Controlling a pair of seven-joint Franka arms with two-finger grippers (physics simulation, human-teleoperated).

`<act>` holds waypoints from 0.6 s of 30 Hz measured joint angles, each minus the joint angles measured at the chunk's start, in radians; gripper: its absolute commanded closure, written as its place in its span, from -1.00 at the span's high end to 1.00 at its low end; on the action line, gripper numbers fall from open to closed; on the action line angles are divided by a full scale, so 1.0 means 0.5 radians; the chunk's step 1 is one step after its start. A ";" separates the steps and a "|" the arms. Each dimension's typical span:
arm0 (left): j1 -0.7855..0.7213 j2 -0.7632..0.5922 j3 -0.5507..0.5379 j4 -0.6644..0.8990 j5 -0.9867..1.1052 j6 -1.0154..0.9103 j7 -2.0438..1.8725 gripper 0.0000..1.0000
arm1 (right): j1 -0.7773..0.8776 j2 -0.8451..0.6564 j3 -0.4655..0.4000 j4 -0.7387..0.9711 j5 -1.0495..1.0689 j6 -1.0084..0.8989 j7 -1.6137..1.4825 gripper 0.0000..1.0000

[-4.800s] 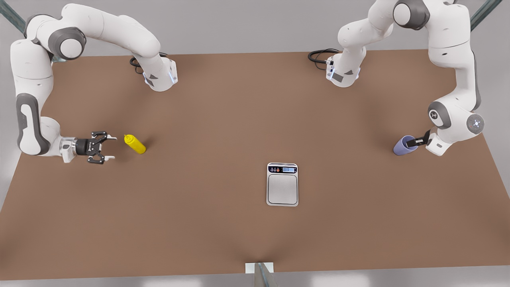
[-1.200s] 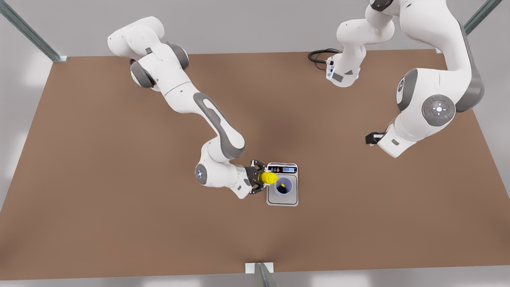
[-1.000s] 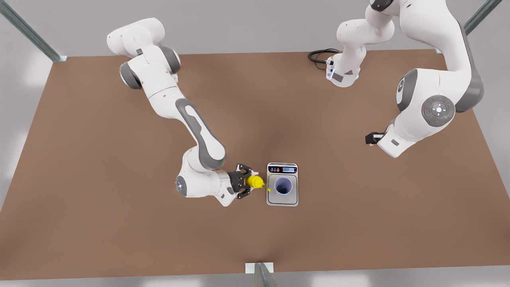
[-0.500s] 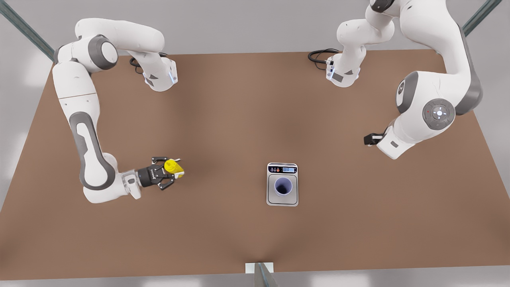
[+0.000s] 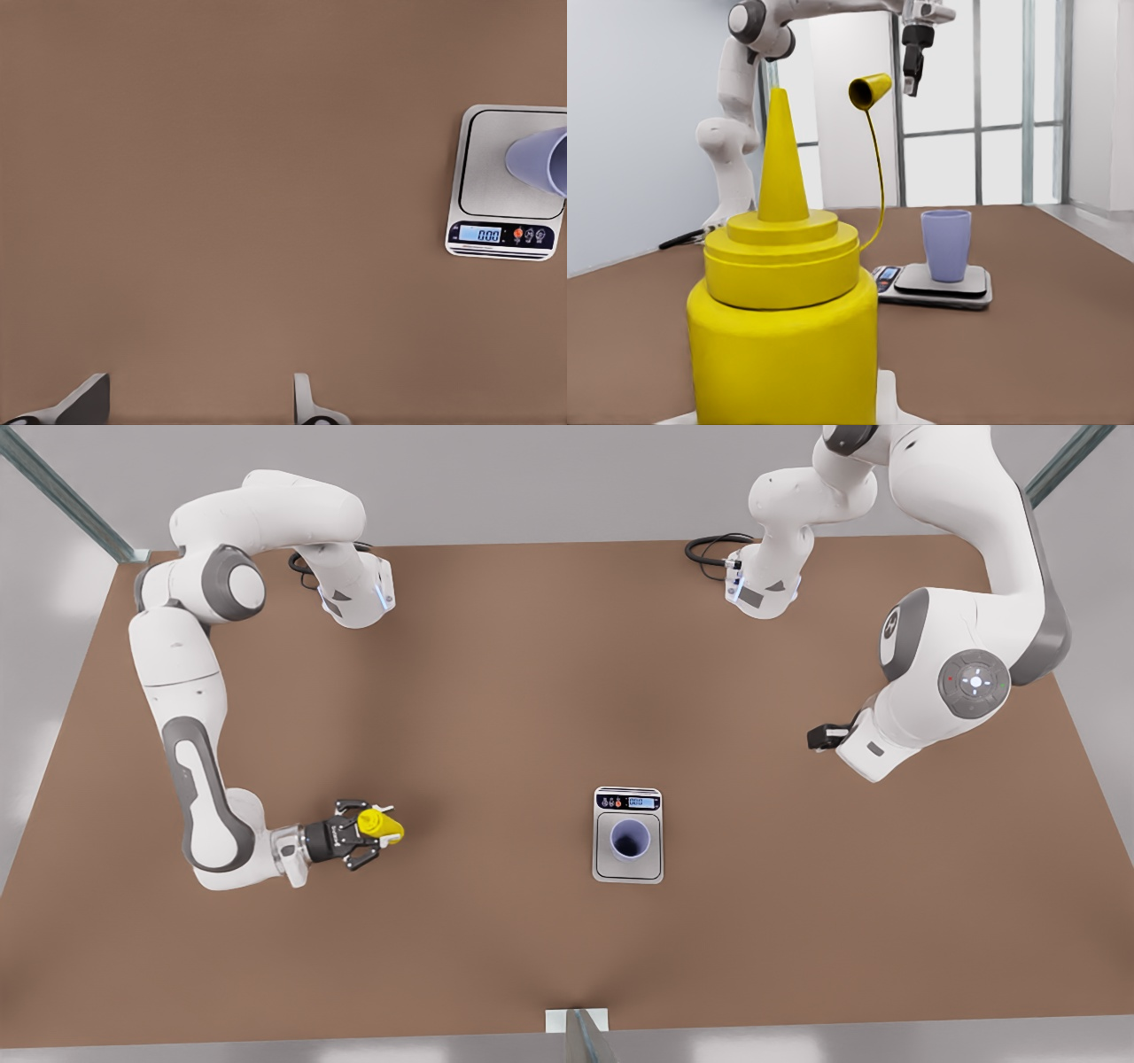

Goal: Move cup to the weight, pick up sauce bottle, pour sauce

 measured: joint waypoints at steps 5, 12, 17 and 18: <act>0.000 0.000 0.000 0.003 0.002 0.000 0.007 1.00 | -0.006 0.071 0.000 0.000 -0.002 0.040 -0.066 0.00; 0.000 0.012 0.000 0.000 0.003 -0.003 0.005 1.00 | 0.015 0.110 -0.034 -0.003 0.005 0.047 -0.064 0.41; 0.000 0.012 0.000 0.003 0.003 0.000 0.008 1.00 | 0.015 0.132 -0.033 -0.004 0.011 0.071 -0.068 0.88; 0.000 0.012 0.000 0.003 0.003 0.000 0.008 1.00 | 0.015 0.134 -0.033 -0.004 0.011 0.073 -0.067 1.00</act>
